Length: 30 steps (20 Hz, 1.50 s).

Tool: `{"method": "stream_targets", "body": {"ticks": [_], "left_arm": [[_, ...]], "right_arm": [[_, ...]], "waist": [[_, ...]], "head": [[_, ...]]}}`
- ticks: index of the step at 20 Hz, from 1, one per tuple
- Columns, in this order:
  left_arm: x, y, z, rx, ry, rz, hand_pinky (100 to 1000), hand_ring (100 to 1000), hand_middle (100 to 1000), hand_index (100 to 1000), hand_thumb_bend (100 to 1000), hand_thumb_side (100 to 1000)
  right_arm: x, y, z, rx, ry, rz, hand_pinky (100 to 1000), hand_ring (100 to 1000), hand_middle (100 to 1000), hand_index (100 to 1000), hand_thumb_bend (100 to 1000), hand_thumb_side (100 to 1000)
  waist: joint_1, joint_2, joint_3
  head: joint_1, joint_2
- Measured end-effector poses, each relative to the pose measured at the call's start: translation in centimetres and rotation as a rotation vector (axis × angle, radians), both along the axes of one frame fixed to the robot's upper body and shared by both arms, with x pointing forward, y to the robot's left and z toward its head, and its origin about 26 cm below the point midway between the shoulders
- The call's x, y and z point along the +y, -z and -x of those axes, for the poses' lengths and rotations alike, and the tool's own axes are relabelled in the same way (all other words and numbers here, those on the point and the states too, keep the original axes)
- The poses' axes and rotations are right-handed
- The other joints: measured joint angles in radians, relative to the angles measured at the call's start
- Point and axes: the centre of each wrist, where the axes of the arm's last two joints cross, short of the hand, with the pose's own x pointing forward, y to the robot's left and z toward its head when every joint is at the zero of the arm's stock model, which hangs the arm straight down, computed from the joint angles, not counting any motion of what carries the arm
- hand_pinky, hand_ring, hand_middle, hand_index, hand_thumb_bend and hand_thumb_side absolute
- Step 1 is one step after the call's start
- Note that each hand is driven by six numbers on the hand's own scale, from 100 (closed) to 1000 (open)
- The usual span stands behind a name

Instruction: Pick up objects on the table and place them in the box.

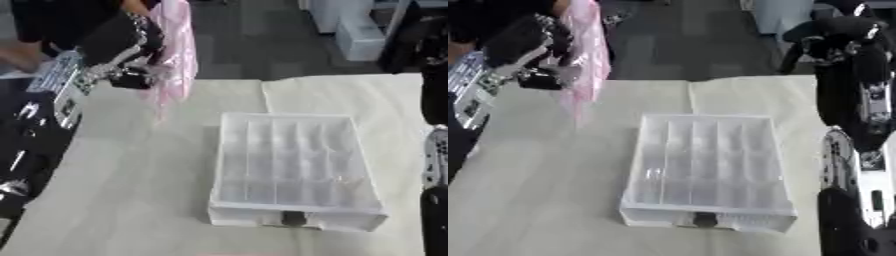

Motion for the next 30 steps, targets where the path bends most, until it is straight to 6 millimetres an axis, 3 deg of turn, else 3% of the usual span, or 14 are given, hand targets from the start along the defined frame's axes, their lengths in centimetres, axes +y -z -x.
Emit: {"method": "stream_targets", "body": {"ticks": [5,14,23,26,30], "left_arm": [[-3.2,-1.6,-0.8,0.007,0.119,-0.026,100,100,164,254,120,100],[-9.2,-0.1,-2.0,0.130,0.317,-0.065,100,100,154,246,107,100],[-11.6,2.2,-2.4,0.289,0.386,-0.091,100,127,196,286,103,100],[-12.7,2.7,-2.2,0.353,0.388,-0.071,100,158,267,332,133,100],[-14.1,2.5,-1.7,0.446,0.399,-0.076,100,234,329,382,147,213]], "right_arm": [[0.0,0.0,0.0,0.000,-0.001,-0.001,379,647,838,746,100,725],[0.3,0.0,0.0,0.005,-0.008,-0.008,381,648,837,746,100,726],[0.5,-0.1,0.1,0.009,-0.014,-0.010,380,648,838,747,100,724],[0.5,-0.1,0.1,0.010,-0.015,-0.008,379,648,838,746,100,723],[0.5,-0.1,0.1,0.011,-0.016,-0.005,379,648,838,747,100,724]], "waist": [[0.001,-0.003,-0.006],[0.006,-0.003,-0.025],[0.009,-0.003,-0.032],[0.009,-0.002,-0.036],[0.009,0.000,-0.037]], "head": [[0.000,0.000],[0.000,0.000],[0.000,0.000],[0.000,0.000],[0.000,0.000]]}}
